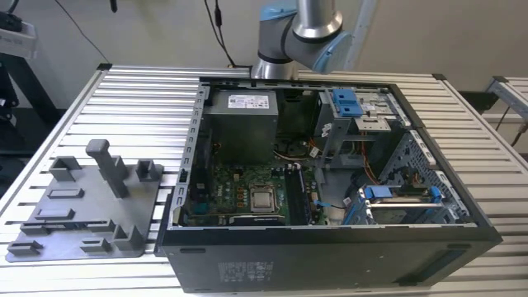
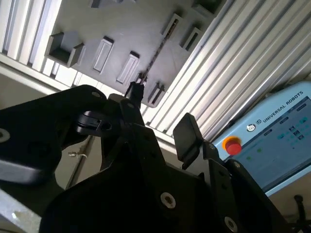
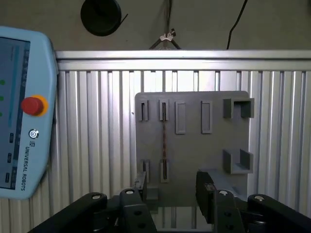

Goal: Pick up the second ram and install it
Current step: 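Pick up the second ram and move it above second insertion slot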

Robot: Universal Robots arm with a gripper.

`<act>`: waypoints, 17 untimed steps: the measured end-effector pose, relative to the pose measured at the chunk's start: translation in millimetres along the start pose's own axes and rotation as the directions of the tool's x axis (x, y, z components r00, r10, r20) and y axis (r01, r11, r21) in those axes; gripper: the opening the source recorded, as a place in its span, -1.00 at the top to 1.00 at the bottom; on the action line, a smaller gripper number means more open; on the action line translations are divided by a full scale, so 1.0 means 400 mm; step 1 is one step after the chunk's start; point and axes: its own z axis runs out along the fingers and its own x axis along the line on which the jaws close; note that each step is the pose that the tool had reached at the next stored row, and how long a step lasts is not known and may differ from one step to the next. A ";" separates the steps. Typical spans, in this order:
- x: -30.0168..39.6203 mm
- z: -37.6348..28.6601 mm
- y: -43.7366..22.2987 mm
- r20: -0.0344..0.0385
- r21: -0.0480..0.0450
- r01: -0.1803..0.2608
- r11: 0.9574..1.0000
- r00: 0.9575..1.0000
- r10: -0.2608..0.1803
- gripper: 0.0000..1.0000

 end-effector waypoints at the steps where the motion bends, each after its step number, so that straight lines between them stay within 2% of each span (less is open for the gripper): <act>1: 0.000 0.000 0.000 0.000 0.000 0.000 1.000 1.000 0.000 -0.07; 4: 0.000 0.003 0.000 -0.001 0.000 0.000 1.000 1.000 0.000 -0.07; 14: 0.000 0.048 0.000 0.000 0.002 0.000 1.000 1.000 0.000 -0.07; 17: 0.000 0.053 0.000 0.000 0.002 0.000 1.000 1.000 0.000 -0.07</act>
